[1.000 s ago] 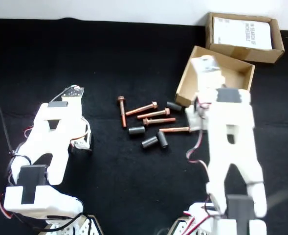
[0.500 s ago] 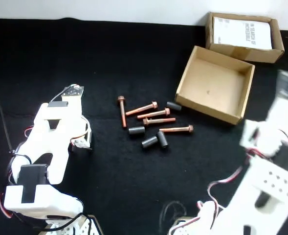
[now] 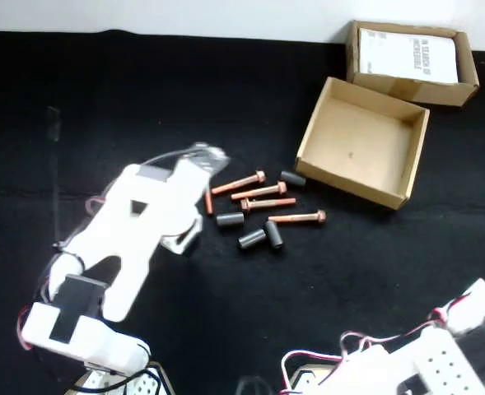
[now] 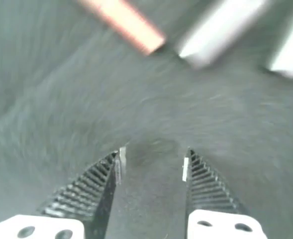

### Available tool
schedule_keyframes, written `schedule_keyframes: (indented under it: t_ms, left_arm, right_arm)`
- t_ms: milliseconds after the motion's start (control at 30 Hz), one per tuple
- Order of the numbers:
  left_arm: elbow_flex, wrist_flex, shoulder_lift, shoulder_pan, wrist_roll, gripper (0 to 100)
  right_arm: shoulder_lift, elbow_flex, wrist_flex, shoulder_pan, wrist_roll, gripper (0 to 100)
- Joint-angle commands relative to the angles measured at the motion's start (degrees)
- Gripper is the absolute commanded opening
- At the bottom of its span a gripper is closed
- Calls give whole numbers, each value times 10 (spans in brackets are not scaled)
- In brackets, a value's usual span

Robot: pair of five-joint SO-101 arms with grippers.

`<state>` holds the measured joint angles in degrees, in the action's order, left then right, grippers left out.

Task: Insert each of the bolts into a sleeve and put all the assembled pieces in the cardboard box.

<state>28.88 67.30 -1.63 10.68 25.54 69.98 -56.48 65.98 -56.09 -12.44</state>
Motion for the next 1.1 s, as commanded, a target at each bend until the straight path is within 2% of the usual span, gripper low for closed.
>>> schedule_keyframes:
  t_ms: [0, 300, 400, 500, 633, 767, 933, 1067]
  left_arm:
    - [-104, 54, 9, 36, 81, 202]
    - [-265, 134, 8, 118, 164, 203]
    - [-302, 174, 3, 145, 197, 202]
    - [-308, 185, 3, 163, 241, 201]
    - [-312, 185, 0, 199, 244, 203]
    - [-340, 172, -39, 271, 240, 200]
    - [-364, 170, -90, 263, 237, 200]
    - [-413, 169, -117, 255, 164, 200]
  right_arm:
    - [88, -29, -8, -37, -43, 7]
    - [291, -133, -9, -94, -144, 7]
    - [351, -176, -12, -94, -155, 7]
    - [351, -196, -13, -93, -152, 7]
    - [349, -202, -13, -91, -150, 7]
    - [350, -201, -13, -94, -153, 7]
    - [350, -196, -13, -95, -153, 7]
    - [350, -195, -13, -95, -155, 7]
